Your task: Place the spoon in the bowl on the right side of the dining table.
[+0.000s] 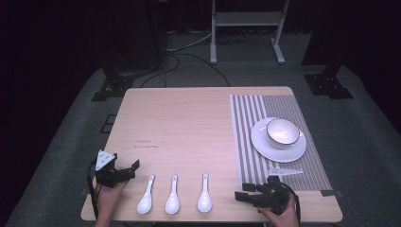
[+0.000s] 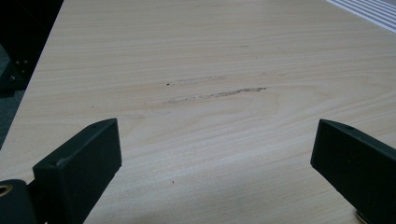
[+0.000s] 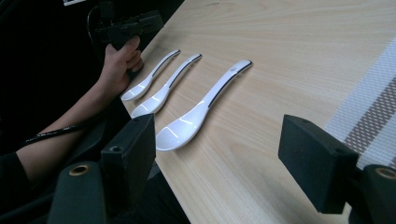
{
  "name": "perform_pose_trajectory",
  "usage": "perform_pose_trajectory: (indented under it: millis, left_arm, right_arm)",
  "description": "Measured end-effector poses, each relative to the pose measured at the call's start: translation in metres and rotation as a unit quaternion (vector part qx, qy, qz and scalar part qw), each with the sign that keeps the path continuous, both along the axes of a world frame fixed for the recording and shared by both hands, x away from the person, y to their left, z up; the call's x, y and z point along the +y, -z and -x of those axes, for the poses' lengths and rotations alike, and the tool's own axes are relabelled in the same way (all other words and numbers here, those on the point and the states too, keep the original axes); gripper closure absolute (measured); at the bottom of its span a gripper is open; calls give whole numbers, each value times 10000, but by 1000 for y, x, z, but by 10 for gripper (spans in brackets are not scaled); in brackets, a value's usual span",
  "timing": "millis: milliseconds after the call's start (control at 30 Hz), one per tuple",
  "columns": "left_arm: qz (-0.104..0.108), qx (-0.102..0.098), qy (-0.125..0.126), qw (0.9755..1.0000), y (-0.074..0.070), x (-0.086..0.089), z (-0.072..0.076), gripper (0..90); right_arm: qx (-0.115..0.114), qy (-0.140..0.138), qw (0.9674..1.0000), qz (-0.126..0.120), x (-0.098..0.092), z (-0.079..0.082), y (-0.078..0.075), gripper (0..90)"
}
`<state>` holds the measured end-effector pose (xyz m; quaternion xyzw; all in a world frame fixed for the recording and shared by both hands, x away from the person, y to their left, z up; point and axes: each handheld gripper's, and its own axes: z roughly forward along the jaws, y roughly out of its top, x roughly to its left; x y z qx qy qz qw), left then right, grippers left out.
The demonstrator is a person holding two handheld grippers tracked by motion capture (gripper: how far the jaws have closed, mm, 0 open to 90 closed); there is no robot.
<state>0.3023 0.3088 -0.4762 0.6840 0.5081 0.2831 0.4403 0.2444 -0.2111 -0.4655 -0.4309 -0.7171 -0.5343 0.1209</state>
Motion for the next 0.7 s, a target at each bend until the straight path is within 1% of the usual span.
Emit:
perform_pose_trajectory:
  millis: [267, 333, 700]
  left_arm:
    - [2, 5, -5, 10000, 0, 0, 0, 6]
    - [-2, 3, -3, 10000, 0, 0, 0, 5]
    - [1, 3, -5, 10000, 0, 0, 0, 5]
  right_arm:
    - [61, -91, 9999, 54, 10, -9, -4, 266]
    - [86, -118, 9999, 24, 13, -12, -4, 266]
    - [143, -269, 9995, 30, 29, -22, -6, 266]
